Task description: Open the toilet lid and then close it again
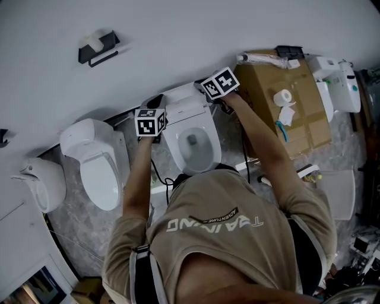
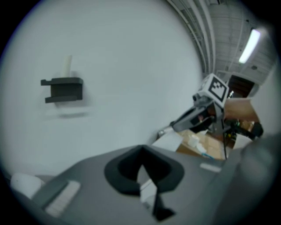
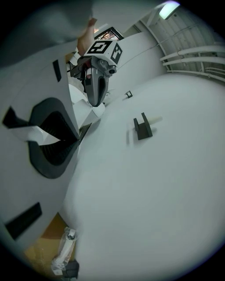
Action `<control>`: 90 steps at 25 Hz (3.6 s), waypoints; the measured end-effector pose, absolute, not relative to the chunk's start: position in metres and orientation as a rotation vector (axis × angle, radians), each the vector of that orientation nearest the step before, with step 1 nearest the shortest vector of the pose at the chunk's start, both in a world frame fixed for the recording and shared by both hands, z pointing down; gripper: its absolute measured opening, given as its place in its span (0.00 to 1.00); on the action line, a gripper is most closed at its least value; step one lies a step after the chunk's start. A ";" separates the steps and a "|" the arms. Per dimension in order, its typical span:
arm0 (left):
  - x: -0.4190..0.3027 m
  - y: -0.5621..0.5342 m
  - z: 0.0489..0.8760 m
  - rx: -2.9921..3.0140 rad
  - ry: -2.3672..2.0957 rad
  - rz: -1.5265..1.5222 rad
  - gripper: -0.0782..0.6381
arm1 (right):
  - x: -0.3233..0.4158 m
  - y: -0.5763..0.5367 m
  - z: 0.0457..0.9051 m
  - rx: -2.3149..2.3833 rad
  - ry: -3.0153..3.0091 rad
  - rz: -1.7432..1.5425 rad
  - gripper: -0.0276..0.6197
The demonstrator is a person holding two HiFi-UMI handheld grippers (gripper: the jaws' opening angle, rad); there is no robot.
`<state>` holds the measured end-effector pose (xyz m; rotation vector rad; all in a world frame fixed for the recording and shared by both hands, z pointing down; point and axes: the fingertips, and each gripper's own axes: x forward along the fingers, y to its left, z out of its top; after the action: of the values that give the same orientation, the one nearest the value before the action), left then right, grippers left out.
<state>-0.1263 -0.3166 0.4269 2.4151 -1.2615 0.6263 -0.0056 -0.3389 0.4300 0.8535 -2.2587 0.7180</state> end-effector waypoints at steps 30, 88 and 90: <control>-0.096 -0.121 0.491 2.358 -1.062 0.700 0.12 | 0.024 -0.140 0.496 0.823 -2.142 0.832 0.06; -0.068 0.113 0.852 1.712 -0.717 1.016 0.12 | 0.049 0.105 0.859 0.649 -1.799 1.109 0.06; -0.068 0.115 0.862 1.702 -0.712 1.021 0.12 | 0.049 0.107 0.868 0.637 -1.790 1.113 0.06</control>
<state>-0.0679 0.1146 0.8622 1.7016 -0.7123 1.0207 0.0486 0.1072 0.8681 0.6373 -1.7896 1.1129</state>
